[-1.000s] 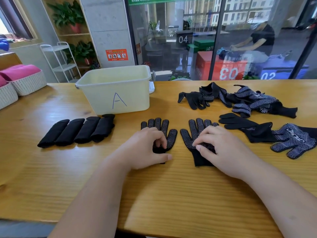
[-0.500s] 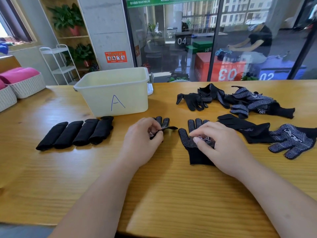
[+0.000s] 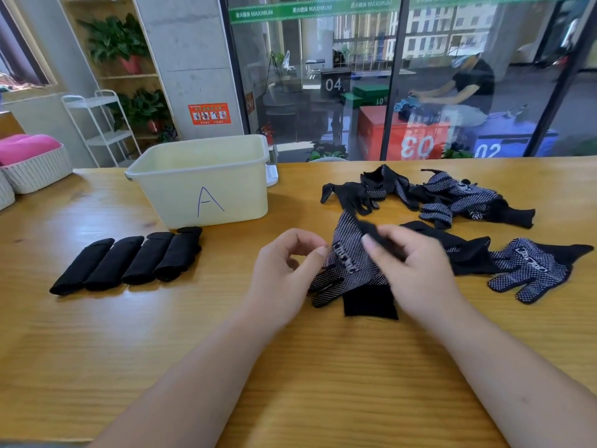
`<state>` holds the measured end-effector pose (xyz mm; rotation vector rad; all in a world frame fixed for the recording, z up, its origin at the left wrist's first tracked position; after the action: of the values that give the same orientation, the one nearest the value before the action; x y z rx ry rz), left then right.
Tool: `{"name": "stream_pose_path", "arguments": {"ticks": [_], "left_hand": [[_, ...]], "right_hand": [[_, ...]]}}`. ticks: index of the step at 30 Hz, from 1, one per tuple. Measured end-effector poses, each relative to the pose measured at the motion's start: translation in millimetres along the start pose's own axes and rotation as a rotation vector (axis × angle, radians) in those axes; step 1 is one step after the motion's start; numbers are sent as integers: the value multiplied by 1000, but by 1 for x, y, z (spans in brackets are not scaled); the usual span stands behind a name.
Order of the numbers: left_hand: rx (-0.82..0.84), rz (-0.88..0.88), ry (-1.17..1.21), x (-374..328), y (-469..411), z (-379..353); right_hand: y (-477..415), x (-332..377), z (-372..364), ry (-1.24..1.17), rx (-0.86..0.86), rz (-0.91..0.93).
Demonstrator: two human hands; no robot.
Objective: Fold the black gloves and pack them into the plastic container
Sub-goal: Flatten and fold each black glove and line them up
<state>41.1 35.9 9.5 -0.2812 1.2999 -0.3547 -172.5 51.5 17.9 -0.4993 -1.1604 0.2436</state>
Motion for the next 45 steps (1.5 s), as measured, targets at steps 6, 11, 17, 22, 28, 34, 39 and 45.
{"name": "stream_pose_path", "arguments": {"ticks": [6, 11, 17, 22, 28, 34, 39, 45], "left_hand": [[331, -169, -521, 24, 2, -14], [437, -222, -788, 29, 4, -22], [418, -232, -806, 30, 2, -12], [423, -203, -760, 28, 0, -3], [429, -170, -733, 31, -3, 0], [407, -175, -735, 32, -3, 1], [397, -168, -764, 32, -3, 0], [386, -148, -821, 29, -1, 1]], "right_hand": [[-18, -29, 55, -2, -239, -243], [-21, -30, 67, -73, -336, -247], [-22, -10, 70, -286, -308, -121], [-28, 18, 64, -453, -134, -101], [-67, 37, 47, -179, 115, -163], [-91, 49, 46, -87, -4, 102], [-43, 9, 13, 405, 287, 155], [5, -16, -3, 801, 338, 270]]}}
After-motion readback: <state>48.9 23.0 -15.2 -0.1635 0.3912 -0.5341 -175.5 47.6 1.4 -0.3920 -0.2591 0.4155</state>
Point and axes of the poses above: each hand's wrist, its own y-axis away from the middle knuckle, its own z-axis out of the back of the hand, x = y × z, the point moved 3 cm from there along -y, towards the middle knuckle, and after that the axes turned 1 degree about -y, right-handed, at the moved point
